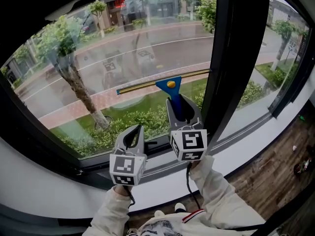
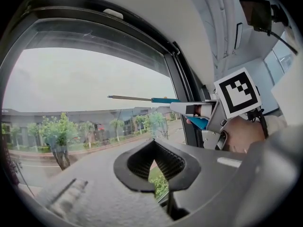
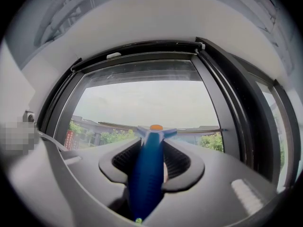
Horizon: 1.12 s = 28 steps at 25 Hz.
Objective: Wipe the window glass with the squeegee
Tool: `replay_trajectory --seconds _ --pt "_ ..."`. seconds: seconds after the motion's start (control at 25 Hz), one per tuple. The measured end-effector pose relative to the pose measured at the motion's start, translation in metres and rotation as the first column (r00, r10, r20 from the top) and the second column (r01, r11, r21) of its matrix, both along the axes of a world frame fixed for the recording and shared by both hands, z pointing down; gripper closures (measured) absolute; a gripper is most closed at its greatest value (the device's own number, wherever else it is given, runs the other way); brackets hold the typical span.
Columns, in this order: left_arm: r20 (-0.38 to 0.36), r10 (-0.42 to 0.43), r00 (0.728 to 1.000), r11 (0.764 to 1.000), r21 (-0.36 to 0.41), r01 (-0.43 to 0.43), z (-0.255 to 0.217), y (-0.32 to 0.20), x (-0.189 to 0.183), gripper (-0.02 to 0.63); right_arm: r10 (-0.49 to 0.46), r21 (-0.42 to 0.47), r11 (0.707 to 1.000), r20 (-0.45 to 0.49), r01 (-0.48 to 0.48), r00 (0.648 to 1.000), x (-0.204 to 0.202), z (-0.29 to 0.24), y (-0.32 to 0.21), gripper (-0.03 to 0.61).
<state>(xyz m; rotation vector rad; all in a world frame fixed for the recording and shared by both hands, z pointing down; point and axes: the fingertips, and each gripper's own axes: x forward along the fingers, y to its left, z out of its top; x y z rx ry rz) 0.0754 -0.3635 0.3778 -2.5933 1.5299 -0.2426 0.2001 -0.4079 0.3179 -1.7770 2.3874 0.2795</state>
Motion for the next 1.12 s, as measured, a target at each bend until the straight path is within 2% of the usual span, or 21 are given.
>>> replay_trajectory --seconds 0.56,0.76,1.12 --pt "-0.053 -0.031 0.998 0.998 -0.05 0.028 0.068 0.013 0.002 0.614 0.023 -0.065 0.998 -0.039 -0.025 0.999 -0.001 0.083 0.002 0.431" --pt "-0.038 -0.033 0.999 0.993 -0.114 0.029 0.113 0.023 0.008 0.614 0.013 -0.088 0.996 -0.058 -0.018 0.998 -0.002 0.117 0.005 0.433" --pt "-0.015 -0.023 1.0 0.986 -0.165 0.02 0.17 0.043 0.028 0.614 0.012 -0.156 0.988 -0.047 -0.019 0.999 -0.002 0.174 0.008 0.431"
